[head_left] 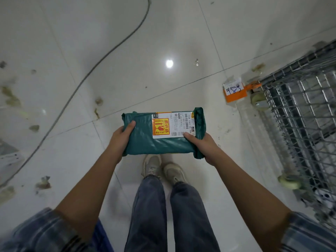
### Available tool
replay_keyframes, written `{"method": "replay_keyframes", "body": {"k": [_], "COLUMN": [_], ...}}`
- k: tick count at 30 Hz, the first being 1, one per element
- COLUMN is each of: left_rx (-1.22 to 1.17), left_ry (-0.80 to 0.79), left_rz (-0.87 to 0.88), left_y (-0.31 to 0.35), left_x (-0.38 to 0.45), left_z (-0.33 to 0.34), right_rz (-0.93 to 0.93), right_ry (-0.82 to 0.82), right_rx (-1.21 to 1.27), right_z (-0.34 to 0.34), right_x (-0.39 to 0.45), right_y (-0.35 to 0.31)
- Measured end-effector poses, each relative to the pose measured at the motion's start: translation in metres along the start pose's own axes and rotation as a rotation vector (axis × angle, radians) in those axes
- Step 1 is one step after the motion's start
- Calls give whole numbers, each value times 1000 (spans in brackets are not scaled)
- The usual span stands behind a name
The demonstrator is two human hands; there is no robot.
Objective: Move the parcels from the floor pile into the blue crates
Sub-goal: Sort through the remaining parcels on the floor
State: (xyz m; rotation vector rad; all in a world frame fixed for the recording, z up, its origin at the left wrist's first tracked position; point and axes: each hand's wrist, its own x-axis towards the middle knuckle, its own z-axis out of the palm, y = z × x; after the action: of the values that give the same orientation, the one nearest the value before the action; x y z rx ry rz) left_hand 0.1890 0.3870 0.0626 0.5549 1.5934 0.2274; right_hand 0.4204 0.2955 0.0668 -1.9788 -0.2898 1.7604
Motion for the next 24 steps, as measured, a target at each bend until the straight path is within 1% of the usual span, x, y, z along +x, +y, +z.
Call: {"method": "replay_keyframes", "body": {"k": [4,6,10,12,15,17,21,24], "left_rx": [-32,-88,-202,-279,-414,-483,-575,-679], "left_ry": [94,147,267,383,610,727,889,971], "left_rz": [-20,-45,-12,24,70,81,45,22], "left_y": [-21,-36,-65,-80,-104,-124,-175,-214], "left_x": [-19,-35,-81,-105,-144,-164,-198,-217], "left_z": [-22,-30,-41,-47,-61,-75,-108,-133], "right_rz": [-66,-91,-148,-176,-224,-231,-220,-227], "right_ry": [-30,-56,-114,-157,-271,-336,-449,-478], "right_rx": [-84,-150,-283,-330,-435,-509,-607,-636], "right_z": [12,20,43,61,100,129,188,233], "right_x": [-3,-9,-31,-40,-59,-71,-96,-115], "right_y": [-8,-13,-28,-31,-30,-24,2,27]}}
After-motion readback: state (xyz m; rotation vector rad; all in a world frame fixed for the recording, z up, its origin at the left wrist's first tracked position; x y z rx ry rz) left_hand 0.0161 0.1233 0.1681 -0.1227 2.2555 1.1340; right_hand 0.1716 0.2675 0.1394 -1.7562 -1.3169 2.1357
